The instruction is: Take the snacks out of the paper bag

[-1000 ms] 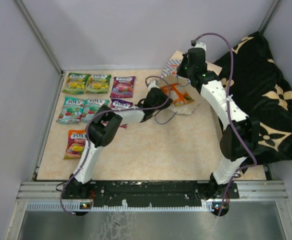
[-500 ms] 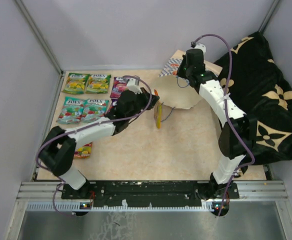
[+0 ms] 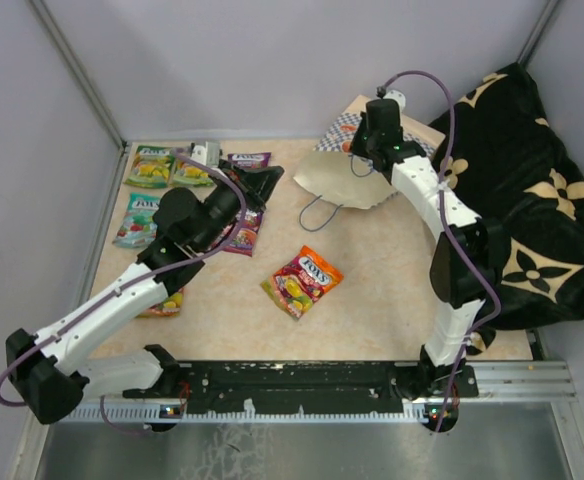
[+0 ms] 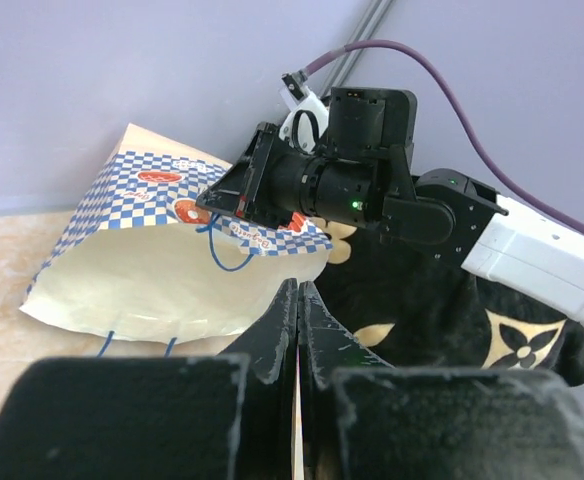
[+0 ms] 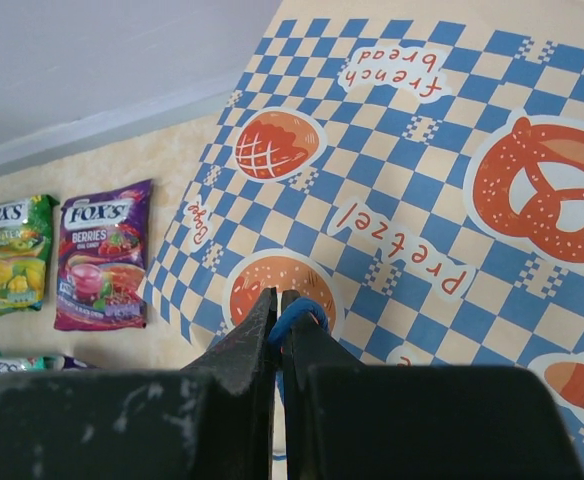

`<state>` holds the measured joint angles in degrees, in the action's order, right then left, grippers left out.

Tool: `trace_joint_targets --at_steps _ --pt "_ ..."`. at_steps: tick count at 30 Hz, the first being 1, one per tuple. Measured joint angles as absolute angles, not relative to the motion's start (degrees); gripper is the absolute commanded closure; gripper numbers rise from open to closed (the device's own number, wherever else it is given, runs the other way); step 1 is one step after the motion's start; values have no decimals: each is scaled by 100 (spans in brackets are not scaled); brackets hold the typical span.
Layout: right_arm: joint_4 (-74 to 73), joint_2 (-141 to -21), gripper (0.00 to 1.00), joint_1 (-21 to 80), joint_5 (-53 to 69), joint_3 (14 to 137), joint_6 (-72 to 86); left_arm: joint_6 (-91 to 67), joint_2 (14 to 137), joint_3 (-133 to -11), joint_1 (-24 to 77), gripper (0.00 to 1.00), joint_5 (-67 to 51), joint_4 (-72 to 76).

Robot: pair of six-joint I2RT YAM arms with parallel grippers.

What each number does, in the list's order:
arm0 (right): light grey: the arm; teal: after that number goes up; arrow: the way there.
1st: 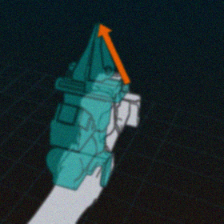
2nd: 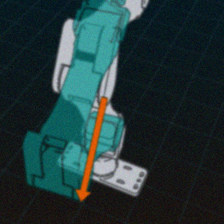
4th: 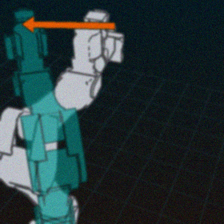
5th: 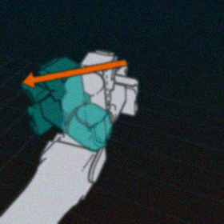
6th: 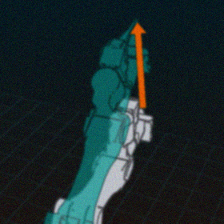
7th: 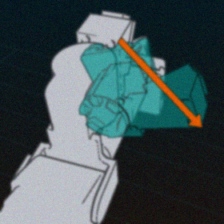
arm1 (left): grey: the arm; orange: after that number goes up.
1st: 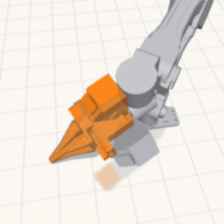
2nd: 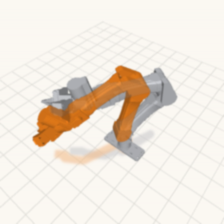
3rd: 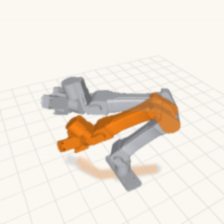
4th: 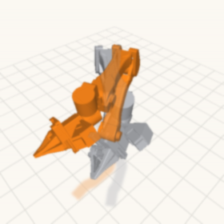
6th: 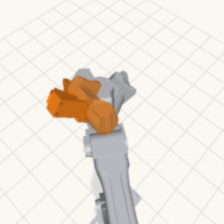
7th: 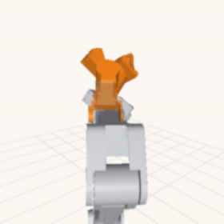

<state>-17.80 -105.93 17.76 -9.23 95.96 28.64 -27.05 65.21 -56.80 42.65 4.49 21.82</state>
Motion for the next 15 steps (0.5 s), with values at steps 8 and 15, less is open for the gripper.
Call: trace_joint_targets --at_steps 8,15 --pt "-1802 -10610 100 1776 -941 9806 2862 -2056 6464 -6167 4265 91 419 1066" --pt "-2078 -10691 100 1776 -707 10353 2860 -1485 7349 -6202 4265 14 554 -62"
